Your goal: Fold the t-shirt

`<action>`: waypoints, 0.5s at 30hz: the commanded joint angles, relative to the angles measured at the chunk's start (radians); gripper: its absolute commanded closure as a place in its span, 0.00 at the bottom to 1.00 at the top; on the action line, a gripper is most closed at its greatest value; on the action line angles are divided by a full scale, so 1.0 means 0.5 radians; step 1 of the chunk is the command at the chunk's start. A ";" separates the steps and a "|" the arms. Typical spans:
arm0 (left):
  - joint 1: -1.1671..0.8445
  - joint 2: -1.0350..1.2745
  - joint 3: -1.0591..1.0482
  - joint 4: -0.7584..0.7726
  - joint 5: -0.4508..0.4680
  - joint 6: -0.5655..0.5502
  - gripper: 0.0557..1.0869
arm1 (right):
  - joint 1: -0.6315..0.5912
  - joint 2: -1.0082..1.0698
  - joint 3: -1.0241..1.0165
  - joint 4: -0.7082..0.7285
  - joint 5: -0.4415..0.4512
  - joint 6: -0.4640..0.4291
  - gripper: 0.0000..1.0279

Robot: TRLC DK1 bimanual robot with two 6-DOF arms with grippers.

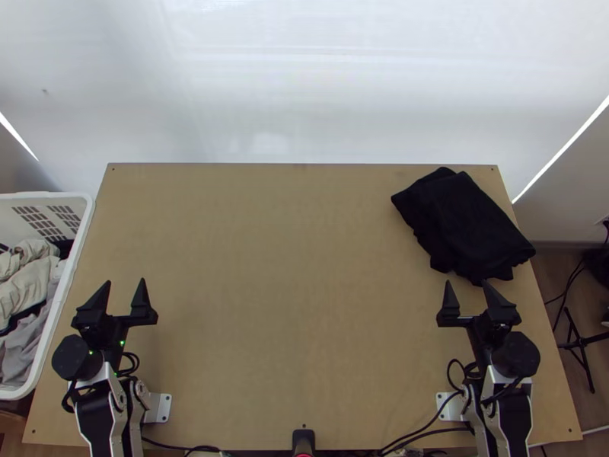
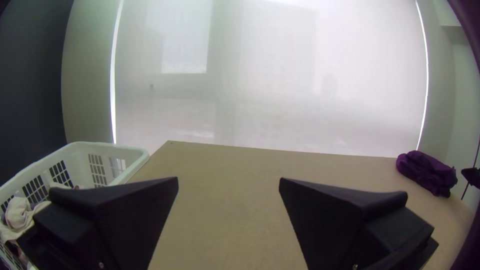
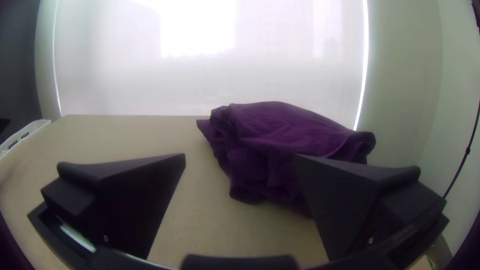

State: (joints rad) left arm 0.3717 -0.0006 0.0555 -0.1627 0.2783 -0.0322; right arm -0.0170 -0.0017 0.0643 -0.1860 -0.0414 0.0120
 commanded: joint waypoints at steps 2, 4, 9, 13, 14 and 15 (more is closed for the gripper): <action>-0.072 -0.005 0.012 0.028 -0.170 -0.009 0.05 | 0.000 0.000 0.000 0.001 0.000 0.001 0.03; -0.087 -0.005 0.039 0.028 -0.173 0.049 0.04 | 0.012 0.000 0.000 0.001 0.000 0.031 0.03; -0.161 0.044 0.325 0.028 -0.244 -0.055 0.05 | 0.040 0.000 0.000 0.001 0.000 0.037 0.03; -0.197 0.513 0.852 -0.049 -0.336 -0.113 0.05 | 0.003 -0.003 0.000 0.013 0.000 0.053 0.03; -0.185 0.698 1.061 -0.159 -0.419 -0.113 0.05 | 0.000 -0.003 -0.003 0.013 0.003 0.053 0.03; -0.158 0.891 1.263 -0.258 -0.532 -0.113 0.05 | 0.000 -0.003 -0.003 0.013 0.006 0.053 0.03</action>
State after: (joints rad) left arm 0.2958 0.1131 0.2882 -0.1738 0.1474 -0.0647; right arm -0.0082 -0.0021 0.0643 -0.1841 -0.0418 0.0326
